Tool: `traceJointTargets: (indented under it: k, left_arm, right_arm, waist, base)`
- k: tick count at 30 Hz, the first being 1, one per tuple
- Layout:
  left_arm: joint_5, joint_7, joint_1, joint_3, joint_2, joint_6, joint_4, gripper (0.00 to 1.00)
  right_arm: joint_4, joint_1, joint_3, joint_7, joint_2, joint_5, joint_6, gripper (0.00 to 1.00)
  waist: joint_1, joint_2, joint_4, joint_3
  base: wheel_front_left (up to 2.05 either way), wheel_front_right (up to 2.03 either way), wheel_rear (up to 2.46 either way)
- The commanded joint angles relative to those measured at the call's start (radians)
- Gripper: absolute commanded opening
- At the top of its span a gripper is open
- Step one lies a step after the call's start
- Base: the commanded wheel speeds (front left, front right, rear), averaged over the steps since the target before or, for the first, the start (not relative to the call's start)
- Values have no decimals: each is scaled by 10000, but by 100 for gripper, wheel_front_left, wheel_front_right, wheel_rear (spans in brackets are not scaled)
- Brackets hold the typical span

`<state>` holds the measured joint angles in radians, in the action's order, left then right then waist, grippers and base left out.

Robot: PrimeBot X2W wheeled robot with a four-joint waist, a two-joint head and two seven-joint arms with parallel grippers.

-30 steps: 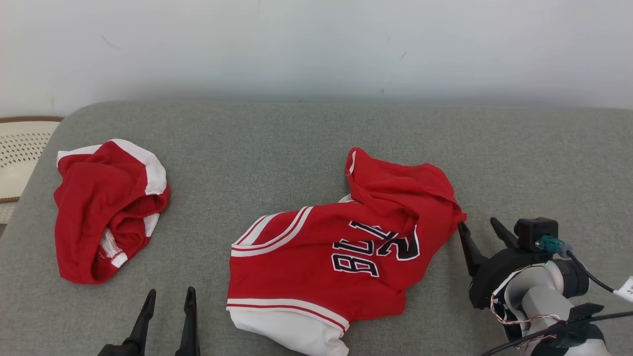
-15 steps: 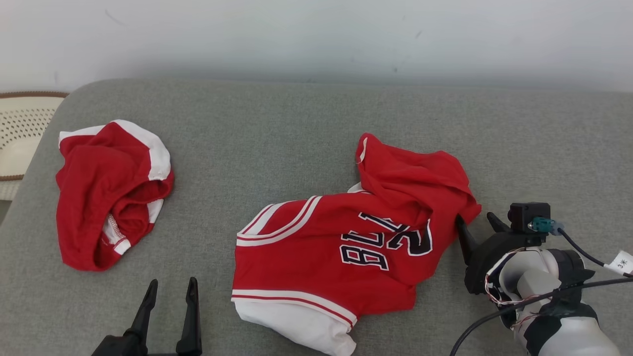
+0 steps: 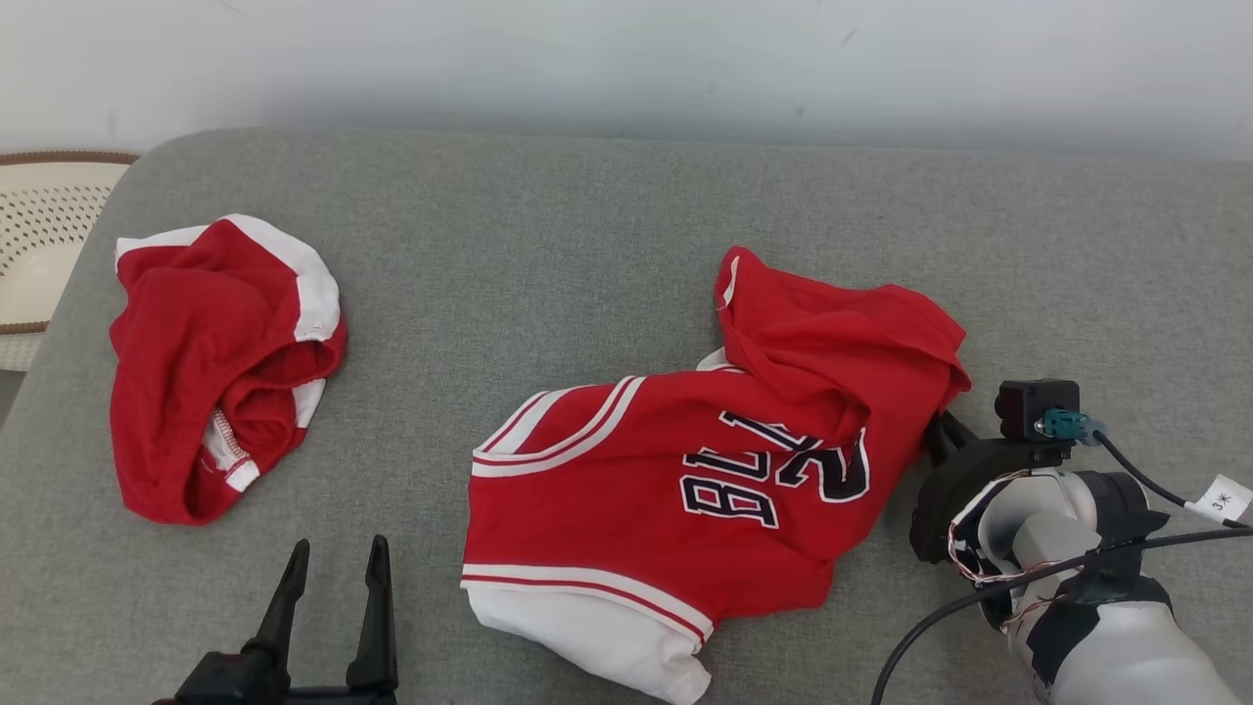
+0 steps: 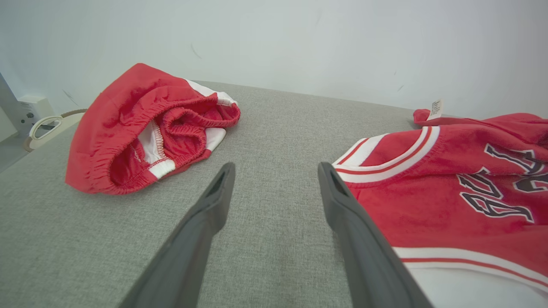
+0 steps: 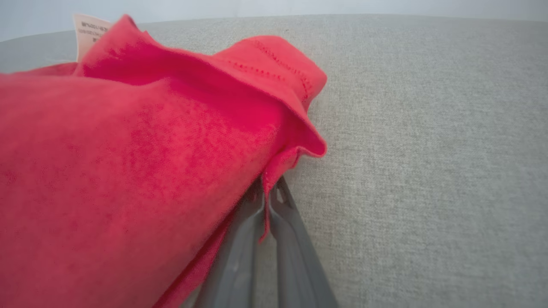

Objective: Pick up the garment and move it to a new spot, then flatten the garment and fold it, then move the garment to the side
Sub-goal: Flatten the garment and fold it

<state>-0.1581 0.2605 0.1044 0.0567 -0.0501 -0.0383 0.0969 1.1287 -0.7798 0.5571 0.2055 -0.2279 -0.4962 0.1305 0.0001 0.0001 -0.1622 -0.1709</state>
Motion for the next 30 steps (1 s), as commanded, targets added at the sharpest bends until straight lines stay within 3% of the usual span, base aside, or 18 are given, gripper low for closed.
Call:
traceJointTargets:
  k: [1,17,24,30]
  left_arm:
    - [-122,34,55,-46,-7,-52,58,100]
    - [-127,34,-468,-131,-7,-141,200,100]
    - [-156,34,-709,-135,-8,-217,116,100]
    - [-129,34,-870,-95,-8,-245,106,100]
  right_arm:
    - [-12,-74,127,191,-53,-44,5,0]
    - [-1792,136,927,223,-821,-248,5,0]
    - [-3574,675,910,-645,-1568,-413,5,0]
    - [-5618,1702,206,-1736,-2154,-334,5,0]
  waist:
    - [-1,-1,43,48]
    - [-1,-1,551,868]
    - [-1,-1,819,1182]
    - [-1,-1,957,1369]
  base:
    - [0,0,0]
    - [0,0,0]
    - [0,0,0]
    - [0,0,0]
